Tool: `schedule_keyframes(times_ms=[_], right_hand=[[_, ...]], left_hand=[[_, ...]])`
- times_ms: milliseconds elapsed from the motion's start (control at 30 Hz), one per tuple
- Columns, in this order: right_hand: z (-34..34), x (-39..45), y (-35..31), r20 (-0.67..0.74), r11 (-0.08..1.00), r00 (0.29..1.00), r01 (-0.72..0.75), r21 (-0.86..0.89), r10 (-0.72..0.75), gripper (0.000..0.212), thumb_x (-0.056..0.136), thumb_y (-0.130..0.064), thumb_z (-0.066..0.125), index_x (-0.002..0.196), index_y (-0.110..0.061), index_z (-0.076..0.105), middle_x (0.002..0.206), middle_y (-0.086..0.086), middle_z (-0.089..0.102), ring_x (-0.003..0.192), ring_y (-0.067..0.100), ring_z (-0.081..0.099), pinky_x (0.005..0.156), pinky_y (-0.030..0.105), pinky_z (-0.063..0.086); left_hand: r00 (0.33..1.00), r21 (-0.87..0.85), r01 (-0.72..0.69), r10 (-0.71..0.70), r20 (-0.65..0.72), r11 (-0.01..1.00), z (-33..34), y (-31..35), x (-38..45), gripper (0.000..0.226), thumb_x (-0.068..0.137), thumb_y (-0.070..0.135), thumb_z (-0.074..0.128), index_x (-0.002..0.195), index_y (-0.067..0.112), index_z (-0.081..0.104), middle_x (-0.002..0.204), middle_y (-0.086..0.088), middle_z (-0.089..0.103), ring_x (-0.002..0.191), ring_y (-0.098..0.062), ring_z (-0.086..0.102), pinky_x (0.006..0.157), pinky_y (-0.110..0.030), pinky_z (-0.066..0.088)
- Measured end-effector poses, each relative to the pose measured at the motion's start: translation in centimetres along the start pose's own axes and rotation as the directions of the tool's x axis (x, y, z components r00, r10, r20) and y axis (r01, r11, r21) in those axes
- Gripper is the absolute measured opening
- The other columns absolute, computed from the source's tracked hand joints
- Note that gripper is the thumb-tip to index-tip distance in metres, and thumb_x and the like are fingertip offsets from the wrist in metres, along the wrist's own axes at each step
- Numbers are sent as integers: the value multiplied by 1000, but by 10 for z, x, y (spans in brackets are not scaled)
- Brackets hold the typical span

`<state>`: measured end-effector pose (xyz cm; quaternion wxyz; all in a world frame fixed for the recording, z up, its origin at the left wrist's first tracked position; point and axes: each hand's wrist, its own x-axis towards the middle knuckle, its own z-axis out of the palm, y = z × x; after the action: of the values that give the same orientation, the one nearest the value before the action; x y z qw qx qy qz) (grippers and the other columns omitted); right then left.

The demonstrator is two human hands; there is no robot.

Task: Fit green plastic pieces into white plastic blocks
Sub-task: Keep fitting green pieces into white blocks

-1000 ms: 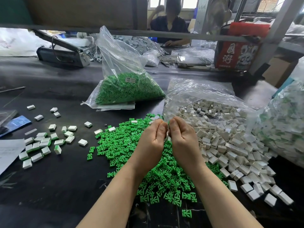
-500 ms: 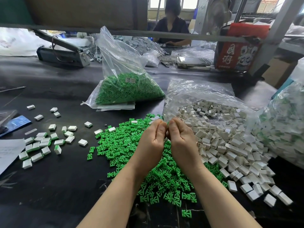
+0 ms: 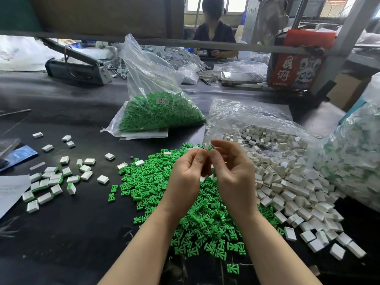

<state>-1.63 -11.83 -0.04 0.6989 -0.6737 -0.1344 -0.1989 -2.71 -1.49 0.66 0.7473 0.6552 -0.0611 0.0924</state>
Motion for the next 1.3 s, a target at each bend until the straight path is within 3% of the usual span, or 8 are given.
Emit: schedule_keyframes(times_ms=[133,267,500,733,933,1100,1233,1300], right_hand=[[6,-5,0,-31,999,999,23,30,-22,26,90,-4,67,110,-20,71,96,-1,76,88,18,73,79,35,60],[10,-9,0,-98,996,992,72,-46,-76,28,89,-5,69,115,-16,70,100,-4,75,89,12,73,82,31,59],[14,-10,2,-134,988,984,105,-117,-121,29,88,-6,70,116,-11,70,101,-5,75,86,5,72,76,25,58],[11,-8,3,-92,998,994,58,21,-56,28,88,-3,69,115,-6,70,98,-1,76,86,15,74,78,31,60],[9,-7,3,-64,998,996,64,-7,-64,28,87,-4,70,115,-7,70,98,0,76,85,14,74,77,35,61],[7,-6,5,-39,998,998,58,19,-58,27,87,-3,70,113,-10,71,96,-1,77,84,17,75,76,39,61],[6,-6,6,-28,997,998,62,37,-61,26,87,-3,70,113,-9,71,96,0,77,85,18,75,76,38,62],[6,-6,7,-30,997,997,73,30,-72,27,87,-4,71,113,-9,71,96,-1,77,84,17,75,75,38,62]], left_hand=[[996,-20,-17,15,-90,1000,5,-1,-2,30,105,9,39,107,-10,61,104,-31,67,102,-42,65,87,-38,56],[980,-16,-53,49,-191,998,14,-1,-4,28,104,7,40,100,-13,60,100,-36,63,92,-45,63,86,-51,52],[959,-9,-71,66,-274,997,19,-1,-8,27,104,8,42,92,-8,60,92,-35,60,81,-28,57,79,-56,49],[966,-33,-74,63,-252,997,16,-1,-7,29,105,9,41,92,-11,58,92,-39,55,79,-26,52,72,-46,46],[972,-41,-84,72,-224,996,14,0,-8,34,100,19,44,92,-11,59,92,-40,57,80,-28,53,74,-59,47],[973,-34,-98,89,-213,995,12,-1,-8,30,99,18,44,90,-4,61,88,-36,58,79,-25,54,73,-46,47],[976,-39,-95,85,-201,995,11,-1,-7,32,97,21,45,91,-5,62,90,-38,57,79,-27,54,73,-54,48],[978,-39,-93,84,-192,995,10,-3,-7,30,101,17,45,92,-6,62,92,-38,57,80,-27,56,73,-52,50]])
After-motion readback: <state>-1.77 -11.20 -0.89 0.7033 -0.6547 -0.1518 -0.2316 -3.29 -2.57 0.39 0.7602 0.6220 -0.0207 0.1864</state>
